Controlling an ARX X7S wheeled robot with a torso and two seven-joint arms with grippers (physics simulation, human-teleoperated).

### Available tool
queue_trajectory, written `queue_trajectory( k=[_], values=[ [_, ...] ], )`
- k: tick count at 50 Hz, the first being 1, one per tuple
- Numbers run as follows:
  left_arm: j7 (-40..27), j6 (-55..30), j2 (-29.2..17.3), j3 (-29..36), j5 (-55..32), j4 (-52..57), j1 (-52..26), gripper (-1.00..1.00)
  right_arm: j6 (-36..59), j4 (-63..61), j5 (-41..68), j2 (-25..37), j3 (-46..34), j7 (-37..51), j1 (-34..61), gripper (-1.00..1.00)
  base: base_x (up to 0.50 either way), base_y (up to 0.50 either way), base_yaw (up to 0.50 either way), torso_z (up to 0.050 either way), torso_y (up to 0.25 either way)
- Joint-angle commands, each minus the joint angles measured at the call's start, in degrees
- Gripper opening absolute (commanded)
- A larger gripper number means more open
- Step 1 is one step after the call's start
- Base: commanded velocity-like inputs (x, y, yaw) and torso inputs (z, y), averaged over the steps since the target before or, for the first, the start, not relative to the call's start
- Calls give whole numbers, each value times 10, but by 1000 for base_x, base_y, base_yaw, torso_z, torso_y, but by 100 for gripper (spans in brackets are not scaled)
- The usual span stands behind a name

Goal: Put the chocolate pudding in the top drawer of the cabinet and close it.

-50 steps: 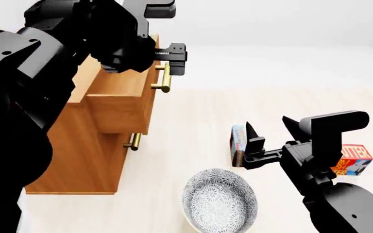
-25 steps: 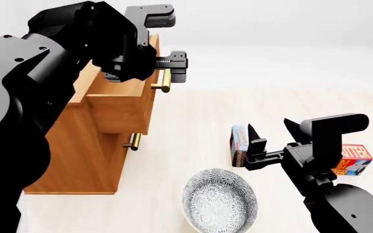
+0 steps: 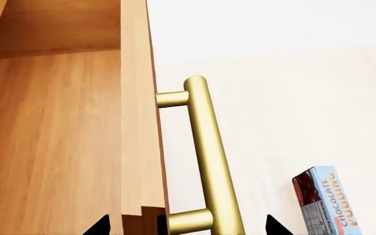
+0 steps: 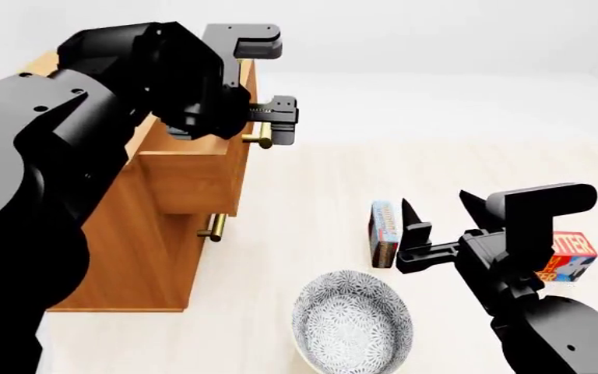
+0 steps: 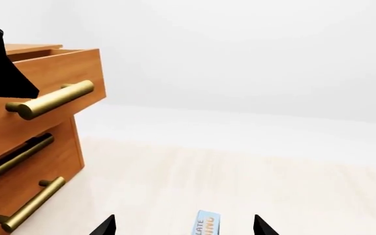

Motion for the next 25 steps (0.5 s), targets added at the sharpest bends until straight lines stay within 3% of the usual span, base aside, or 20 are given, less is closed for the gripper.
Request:
queue_trajectory(
  k=[1,25],
  values=[
    [2,-3,0,-8,14,1,3,100,-4,5,-2,0,-4,2,1,100,0,0,0,0,0],
    [30,0,0,-1,-8,0,26,100,-17,24,-6,-1,-10,1,3,100,0,0,0,0,0]
  ],
)
